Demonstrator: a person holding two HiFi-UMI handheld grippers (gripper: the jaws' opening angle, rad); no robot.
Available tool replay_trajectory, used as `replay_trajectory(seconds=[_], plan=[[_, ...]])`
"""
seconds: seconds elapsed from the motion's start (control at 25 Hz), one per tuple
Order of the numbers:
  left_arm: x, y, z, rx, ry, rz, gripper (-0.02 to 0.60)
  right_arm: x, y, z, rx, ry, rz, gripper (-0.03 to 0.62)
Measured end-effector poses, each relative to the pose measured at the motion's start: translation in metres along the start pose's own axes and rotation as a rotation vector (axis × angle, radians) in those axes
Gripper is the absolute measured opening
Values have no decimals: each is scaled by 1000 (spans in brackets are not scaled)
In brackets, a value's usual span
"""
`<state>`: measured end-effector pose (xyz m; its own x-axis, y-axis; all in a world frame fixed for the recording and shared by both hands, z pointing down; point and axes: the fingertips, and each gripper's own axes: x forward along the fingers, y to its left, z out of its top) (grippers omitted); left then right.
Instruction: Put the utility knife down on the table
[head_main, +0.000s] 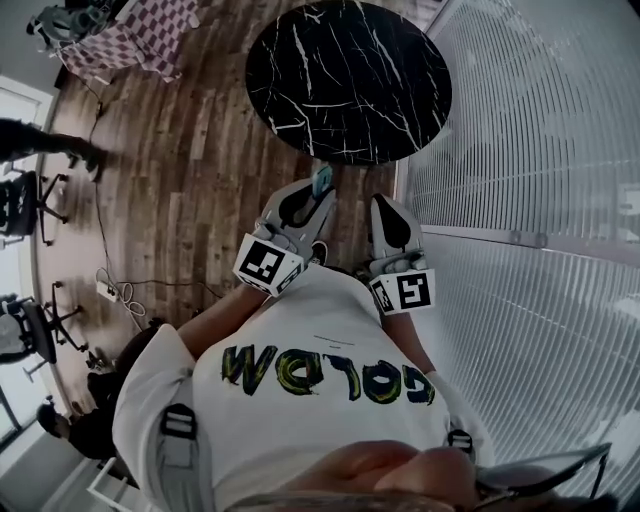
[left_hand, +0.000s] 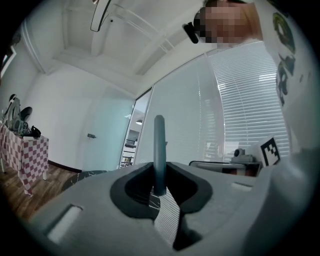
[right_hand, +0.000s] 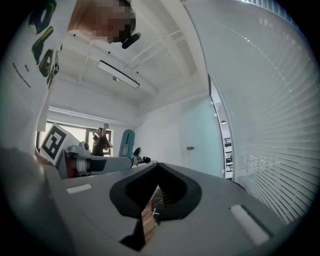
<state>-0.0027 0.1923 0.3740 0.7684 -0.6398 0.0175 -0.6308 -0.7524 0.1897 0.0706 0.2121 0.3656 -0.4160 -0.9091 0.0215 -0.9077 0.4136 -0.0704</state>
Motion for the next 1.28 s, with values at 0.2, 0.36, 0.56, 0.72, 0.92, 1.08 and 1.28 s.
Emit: replay_trajectory(seconds=[0.2,0.36,0.56,0.72,0.92,1.08,1.28], plan=[[8,-9,-1,8,7,6,74,5,-5,-2,-13,3,26,2],[13,3,-5,10,13,24,74,18,-8,-7,-5,10,40,2],[29,38,-11,-10,16,60,74,46,-19,-16,8,25,47,2],[48,66,-9,-19,15,66,74,79,-29,-18,-1,46,56,2],[76,112,-4,-28,21,61,74,132,-45,-17,-19,69,55,2],[98,155,5,-41,30,57,74,179,-56,-14,-21,90,48,2],[124,200,11,-33,49,33,74,230,-68,-16,-23,112,36,2]])
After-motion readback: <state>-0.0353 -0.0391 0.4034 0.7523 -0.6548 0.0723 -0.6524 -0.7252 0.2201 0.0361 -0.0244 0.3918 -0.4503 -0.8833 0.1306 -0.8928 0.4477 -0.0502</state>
